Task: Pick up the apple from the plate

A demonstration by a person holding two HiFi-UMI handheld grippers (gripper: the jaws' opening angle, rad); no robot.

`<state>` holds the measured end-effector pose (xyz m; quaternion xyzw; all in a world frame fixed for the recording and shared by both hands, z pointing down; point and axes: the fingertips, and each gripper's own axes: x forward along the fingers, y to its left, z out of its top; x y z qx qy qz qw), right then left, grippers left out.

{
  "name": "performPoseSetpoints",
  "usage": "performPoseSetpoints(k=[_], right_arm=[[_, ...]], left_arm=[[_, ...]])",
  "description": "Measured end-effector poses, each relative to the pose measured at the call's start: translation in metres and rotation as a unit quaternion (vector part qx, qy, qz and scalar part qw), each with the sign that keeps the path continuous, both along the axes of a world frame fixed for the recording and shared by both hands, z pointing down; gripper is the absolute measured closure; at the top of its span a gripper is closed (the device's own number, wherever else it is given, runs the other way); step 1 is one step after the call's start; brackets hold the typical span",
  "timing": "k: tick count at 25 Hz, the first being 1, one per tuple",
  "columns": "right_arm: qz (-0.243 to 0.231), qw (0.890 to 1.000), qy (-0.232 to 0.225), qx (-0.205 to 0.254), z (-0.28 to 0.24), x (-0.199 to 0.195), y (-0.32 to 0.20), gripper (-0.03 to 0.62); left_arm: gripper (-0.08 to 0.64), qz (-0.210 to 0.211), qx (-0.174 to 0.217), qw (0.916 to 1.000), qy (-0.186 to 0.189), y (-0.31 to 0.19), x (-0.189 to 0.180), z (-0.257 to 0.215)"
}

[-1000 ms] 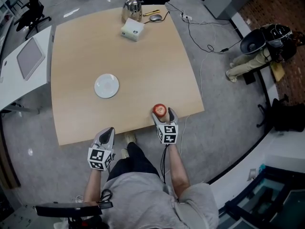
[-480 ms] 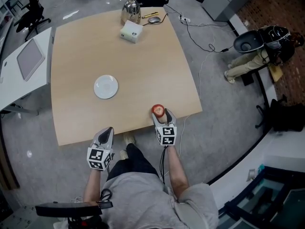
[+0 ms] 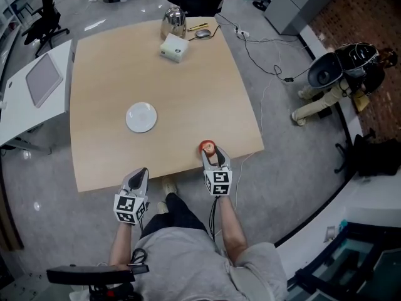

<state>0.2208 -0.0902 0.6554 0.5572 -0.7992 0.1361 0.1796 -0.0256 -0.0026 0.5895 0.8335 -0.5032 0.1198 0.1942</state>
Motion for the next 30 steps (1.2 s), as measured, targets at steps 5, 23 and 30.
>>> performPoseSetpoints(k=[5,23,30], right_arm=[[-0.003,1.000,-0.001,0.018,-0.018,-0.005,0.007,0.413],[-0.024,0.998,-0.020,0.063,-0.067,-0.043,0.040,0.487],[-0.035,0.996,-0.027,0.072,-0.081,-0.056,0.057,0.511]], left_arm=[[0.540,-0.009,0.010,0.9999,0.000,0.004,-0.005,-0.009],[0.540,-0.036,0.035,0.9987,-0.004,0.025,-0.026,-0.032],[0.540,-0.044,0.044,0.9981,-0.004,0.036,-0.032,-0.044]])
